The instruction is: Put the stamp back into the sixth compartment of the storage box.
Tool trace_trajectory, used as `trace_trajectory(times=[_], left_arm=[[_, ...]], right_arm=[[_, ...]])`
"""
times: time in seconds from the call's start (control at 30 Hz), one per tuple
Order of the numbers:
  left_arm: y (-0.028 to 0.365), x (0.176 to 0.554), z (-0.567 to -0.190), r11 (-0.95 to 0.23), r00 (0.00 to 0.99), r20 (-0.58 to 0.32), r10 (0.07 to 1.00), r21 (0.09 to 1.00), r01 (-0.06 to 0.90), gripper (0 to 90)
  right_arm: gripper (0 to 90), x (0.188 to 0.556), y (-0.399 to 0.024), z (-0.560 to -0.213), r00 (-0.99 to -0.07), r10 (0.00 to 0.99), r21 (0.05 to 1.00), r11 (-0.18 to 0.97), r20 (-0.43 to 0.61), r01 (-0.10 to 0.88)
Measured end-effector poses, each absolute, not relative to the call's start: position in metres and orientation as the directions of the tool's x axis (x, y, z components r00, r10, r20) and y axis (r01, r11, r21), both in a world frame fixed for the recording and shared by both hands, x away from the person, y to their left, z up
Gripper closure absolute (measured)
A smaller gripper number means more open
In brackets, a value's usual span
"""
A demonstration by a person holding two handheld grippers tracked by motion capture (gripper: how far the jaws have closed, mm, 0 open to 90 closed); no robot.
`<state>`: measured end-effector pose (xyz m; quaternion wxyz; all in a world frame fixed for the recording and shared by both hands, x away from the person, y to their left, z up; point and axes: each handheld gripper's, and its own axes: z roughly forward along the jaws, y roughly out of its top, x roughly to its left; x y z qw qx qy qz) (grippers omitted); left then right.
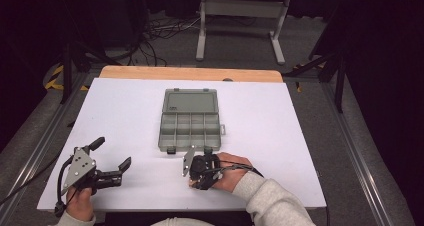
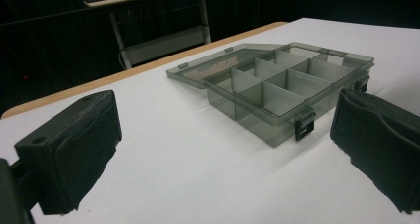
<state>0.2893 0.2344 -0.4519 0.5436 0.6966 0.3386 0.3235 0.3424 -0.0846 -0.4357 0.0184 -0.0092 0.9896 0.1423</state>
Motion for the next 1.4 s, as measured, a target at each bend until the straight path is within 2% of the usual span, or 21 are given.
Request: trace_trajectory(times=[1.03, 1.4], left_arm=[[0.2347, 0.2898, -0.4527, -0.180, 0.566, 0.079, 0.821, 0.976, 0.125, 0.3], [0.2351, 0.2898, -0.4528, -0.179, 0.568, 0.078, 0.819, 0.976, 0.124, 0.3]], right_arm=[[66.0, 0.3403, -0.0836, -0.4355, -0.998, -0.031, 0.285, 0.958, -0.054, -0.045], [66.0, 0.3420, -0.0861, -0.4277, -0.997, -0.012, 0.335, 0.942, -0.076, -0.037]])
